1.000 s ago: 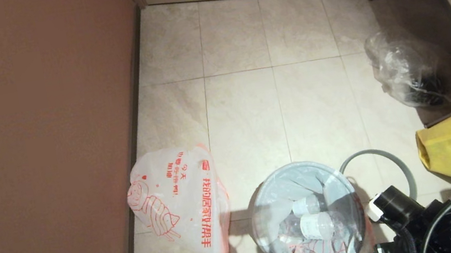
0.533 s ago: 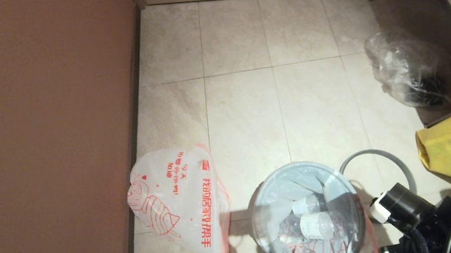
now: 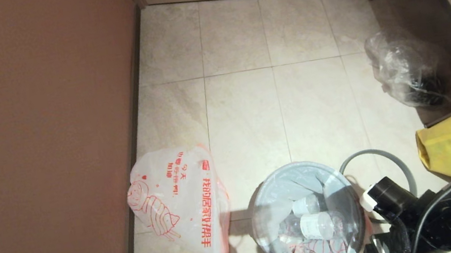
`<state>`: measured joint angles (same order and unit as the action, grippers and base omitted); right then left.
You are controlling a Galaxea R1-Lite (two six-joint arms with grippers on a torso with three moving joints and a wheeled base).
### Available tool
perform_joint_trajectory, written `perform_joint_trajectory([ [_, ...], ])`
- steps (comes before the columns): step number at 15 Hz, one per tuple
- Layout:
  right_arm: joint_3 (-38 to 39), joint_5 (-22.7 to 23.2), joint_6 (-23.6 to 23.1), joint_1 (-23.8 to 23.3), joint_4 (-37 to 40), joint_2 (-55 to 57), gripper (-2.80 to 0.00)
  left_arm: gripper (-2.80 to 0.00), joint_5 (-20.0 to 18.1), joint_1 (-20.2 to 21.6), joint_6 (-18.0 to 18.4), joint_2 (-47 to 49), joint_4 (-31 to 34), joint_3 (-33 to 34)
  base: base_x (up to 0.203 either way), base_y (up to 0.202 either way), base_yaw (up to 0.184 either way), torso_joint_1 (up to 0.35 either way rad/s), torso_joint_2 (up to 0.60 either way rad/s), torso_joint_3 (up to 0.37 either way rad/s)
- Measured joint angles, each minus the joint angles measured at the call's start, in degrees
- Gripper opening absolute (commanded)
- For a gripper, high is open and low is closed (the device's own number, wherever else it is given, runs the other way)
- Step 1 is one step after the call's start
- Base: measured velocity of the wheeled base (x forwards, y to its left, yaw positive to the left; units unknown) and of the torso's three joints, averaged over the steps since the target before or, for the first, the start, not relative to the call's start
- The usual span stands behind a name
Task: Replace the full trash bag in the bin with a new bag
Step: Place the trash bag on the floor
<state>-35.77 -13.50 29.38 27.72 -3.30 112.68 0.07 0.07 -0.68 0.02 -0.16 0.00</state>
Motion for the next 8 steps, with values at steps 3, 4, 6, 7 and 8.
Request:
perform_joint_trajectory([
  [3,-0.12,-0.19,-0.04,-1.58,-0.09,1.77,0.00,-2.80,0.00,0.00,0.02,0.00,0.00,0.00,0.000,0.000,0.000,0.000,0.00,0.000],
  [4,-0.12,-0.19,-0.27,-2.43,-0.27,2.14,0.00,-2.80,0.02,0.00,0.02,0.00,0.00,0.00,0.000,0.000,0.000,0.000,0.00,0.000],
  [6,-0.15,-0.15,-1.50,-4.20,-3.10,2.87,0.00,-2.80,0.00,0.00,0.02,0.00,0.02,0.00,0.000,0.000,0.000,0.000,0.00,0.000],
  [7,-0.07,-0.15,-2.11,-5.03,-4.79,3.50,0.00,-2.80,0.00,0.00,0.00,0.00,0.00,0.00,0.000,0.000,0.000,0.000,0.00,0.000],
  [8,0.05,-0.19,-2.85,-5.87,-5.85,4.25,0.00,-2.80,0.00,0.00,0.02,0.00,0.00,0.00,0.000,0.000,0.000,0.000,0.00,0.000],
])
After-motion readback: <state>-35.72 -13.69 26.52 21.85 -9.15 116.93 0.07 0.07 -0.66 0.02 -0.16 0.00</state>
